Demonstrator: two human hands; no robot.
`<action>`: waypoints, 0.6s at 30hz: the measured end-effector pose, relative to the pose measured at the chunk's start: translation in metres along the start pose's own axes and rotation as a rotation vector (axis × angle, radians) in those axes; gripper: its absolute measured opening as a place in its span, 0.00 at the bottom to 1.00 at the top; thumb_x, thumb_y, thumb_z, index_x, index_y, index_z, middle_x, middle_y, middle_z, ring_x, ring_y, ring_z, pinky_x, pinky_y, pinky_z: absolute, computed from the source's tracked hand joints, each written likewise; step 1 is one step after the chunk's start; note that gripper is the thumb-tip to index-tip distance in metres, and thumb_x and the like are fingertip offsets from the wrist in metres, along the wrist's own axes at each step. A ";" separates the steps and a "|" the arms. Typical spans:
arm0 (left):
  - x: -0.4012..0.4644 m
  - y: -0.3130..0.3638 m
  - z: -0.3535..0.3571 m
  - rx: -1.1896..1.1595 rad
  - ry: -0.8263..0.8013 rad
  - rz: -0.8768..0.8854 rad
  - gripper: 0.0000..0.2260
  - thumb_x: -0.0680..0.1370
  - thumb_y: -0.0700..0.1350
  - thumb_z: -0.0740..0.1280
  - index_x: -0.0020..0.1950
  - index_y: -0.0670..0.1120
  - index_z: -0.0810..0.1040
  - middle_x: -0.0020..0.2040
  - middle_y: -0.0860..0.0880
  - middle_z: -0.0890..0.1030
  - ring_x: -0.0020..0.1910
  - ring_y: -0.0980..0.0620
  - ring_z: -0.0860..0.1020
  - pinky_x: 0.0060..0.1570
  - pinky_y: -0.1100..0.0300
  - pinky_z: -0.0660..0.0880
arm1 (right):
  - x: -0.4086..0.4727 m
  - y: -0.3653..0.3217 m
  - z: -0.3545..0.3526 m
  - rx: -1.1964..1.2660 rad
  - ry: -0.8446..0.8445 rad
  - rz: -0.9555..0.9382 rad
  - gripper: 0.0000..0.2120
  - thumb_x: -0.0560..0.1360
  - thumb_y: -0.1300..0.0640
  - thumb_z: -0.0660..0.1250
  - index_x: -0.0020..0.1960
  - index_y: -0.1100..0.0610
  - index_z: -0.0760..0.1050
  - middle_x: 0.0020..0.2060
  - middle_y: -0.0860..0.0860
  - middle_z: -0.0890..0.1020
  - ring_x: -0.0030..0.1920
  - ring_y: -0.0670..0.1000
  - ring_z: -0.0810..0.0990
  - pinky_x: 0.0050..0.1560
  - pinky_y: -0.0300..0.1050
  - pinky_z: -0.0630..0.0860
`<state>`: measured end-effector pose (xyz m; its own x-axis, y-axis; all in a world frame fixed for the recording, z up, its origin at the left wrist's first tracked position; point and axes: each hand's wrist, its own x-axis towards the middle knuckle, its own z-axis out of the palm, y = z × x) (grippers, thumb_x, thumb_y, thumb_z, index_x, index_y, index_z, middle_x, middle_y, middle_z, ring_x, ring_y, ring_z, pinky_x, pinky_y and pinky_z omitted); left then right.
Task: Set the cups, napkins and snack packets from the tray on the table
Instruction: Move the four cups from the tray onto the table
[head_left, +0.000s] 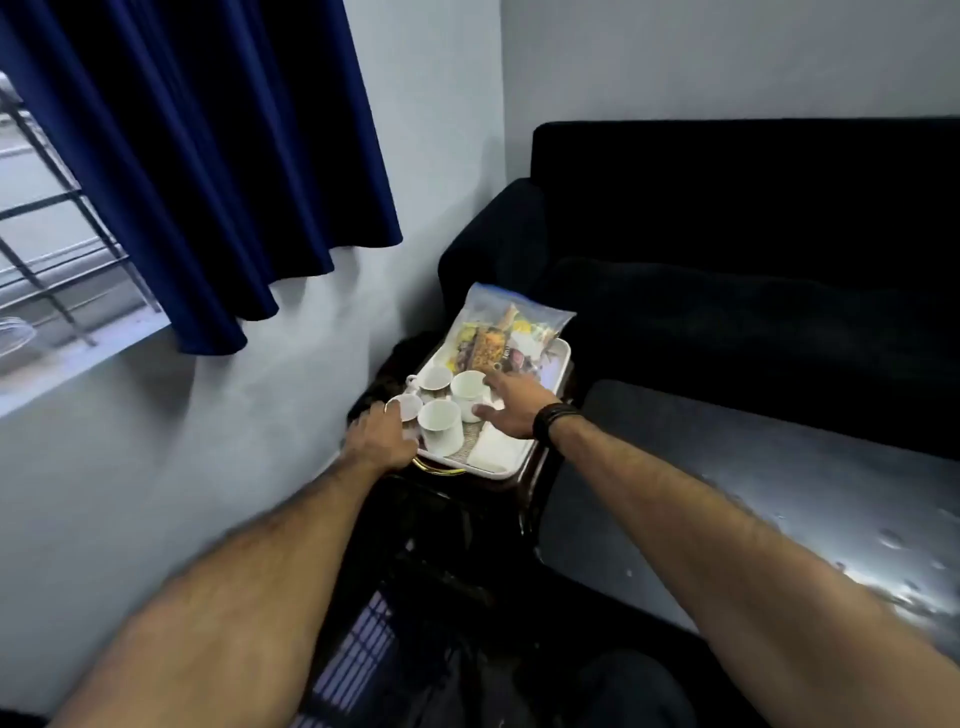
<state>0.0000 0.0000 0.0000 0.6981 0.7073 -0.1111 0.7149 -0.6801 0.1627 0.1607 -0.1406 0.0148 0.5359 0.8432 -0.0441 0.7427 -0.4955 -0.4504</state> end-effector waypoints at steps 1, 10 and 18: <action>0.004 -0.005 0.005 -0.013 -0.019 -0.039 0.27 0.74 0.55 0.67 0.71 0.46 0.69 0.67 0.40 0.74 0.66 0.39 0.74 0.64 0.48 0.73 | 0.007 -0.005 0.009 0.006 -0.027 0.002 0.30 0.75 0.42 0.65 0.71 0.56 0.66 0.67 0.57 0.74 0.66 0.60 0.74 0.63 0.52 0.73; 0.062 -0.008 0.027 -0.125 -0.111 -0.071 0.39 0.74 0.54 0.70 0.80 0.52 0.54 0.71 0.39 0.66 0.71 0.36 0.67 0.68 0.46 0.68 | 0.056 -0.025 0.072 0.037 -0.123 0.005 0.36 0.70 0.43 0.70 0.73 0.46 0.60 0.61 0.60 0.75 0.61 0.64 0.76 0.58 0.56 0.74; 0.082 0.002 0.034 -0.012 -0.120 -0.031 0.27 0.74 0.47 0.70 0.72 0.57 0.69 0.65 0.40 0.68 0.67 0.37 0.70 0.64 0.45 0.73 | 0.069 -0.030 0.097 0.009 -0.031 -0.013 0.35 0.69 0.46 0.73 0.71 0.46 0.62 0.59 0.59 0.73 0.56 0.64 0.79 0.52 0.58 0.76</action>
<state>0.0596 0.0504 -0.0417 0.6762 0.6991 -0.2324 0.7359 -0.6557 0.1687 0.1362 -0.0470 -0.0616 0.5131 0.8558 -0.0657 0.7460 -0.4825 -0.4590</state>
